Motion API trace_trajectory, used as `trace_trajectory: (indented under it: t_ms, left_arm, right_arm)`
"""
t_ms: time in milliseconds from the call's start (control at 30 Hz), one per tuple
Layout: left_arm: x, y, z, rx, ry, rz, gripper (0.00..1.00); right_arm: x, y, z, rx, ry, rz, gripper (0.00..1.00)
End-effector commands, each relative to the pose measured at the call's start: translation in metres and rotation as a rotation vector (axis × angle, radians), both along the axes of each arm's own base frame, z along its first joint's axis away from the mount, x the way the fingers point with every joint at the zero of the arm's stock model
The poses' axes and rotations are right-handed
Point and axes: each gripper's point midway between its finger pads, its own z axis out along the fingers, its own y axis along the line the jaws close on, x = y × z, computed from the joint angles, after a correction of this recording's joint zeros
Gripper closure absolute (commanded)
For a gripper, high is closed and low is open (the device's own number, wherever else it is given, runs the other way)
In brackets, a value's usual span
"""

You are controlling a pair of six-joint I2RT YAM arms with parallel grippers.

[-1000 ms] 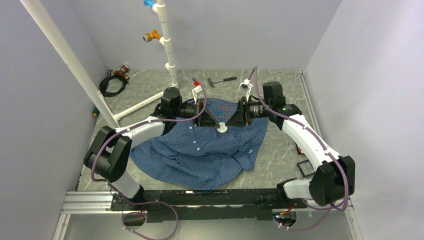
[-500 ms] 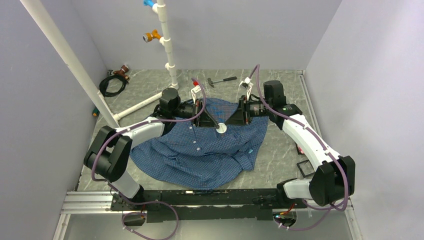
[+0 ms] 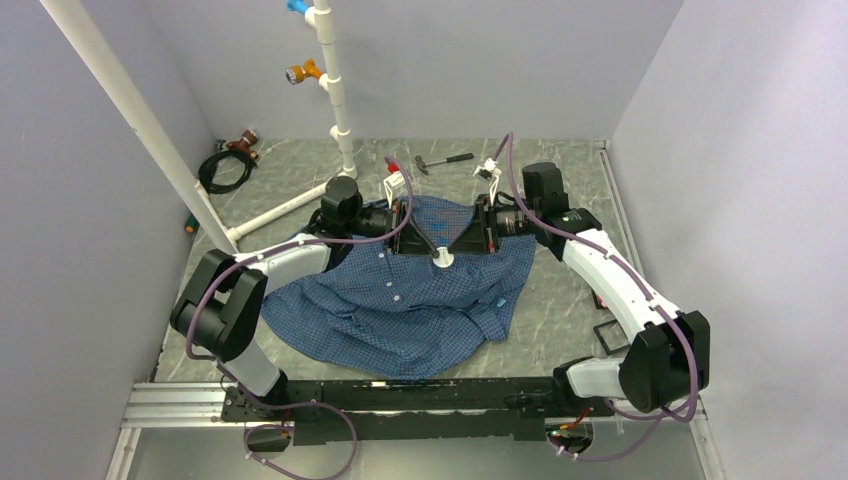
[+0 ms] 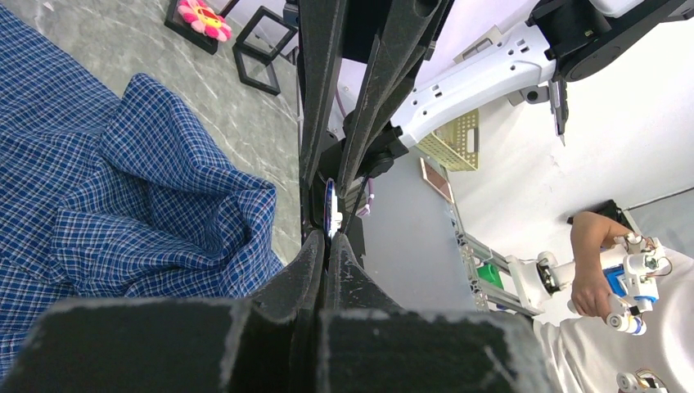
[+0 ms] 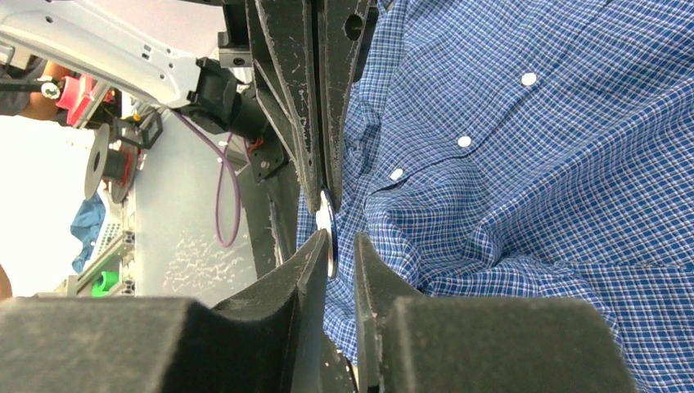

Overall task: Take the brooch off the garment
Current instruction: Close the brooch.

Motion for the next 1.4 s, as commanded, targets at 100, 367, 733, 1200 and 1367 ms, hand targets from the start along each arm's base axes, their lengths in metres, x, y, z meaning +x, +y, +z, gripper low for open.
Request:
trace_trajectory:
  t_ms: [100,367,733,1200,1367]
  left_arm:
    - [0.001,-0.001,0.008,-0.028,-0.05,-0.014,1.0]
    - [0.001,-0.002,0.009,-0.03,-0.053,-0.014,1.0]
    - [0.007,-0.002,0.004,0.007,-0.053,0.013,0.36]
    - [0.032,0.027,-0.013,0.104,-0.099,0.134,0.0]
    - [0.032,0.027,-0.013,0.11,-0.1,0.135,0.0]
  right_arm:
    - [-0.01,0.001,0.008,0.015,-0.05,0.047,0.88]
    - [-0.014,0.002,0.009,0.017,-0.046,0.066,0.91]
    - [0.0,-0.008,0.002,-0.079,-0.071,-0.031,1.0]
    - [0.018,-0.125,-0.045,-0.635,-0.28,-0.337,1.0]
    - [0.008,-0.181,-0.056,-0.863,-0.288,-0.431,1.0]
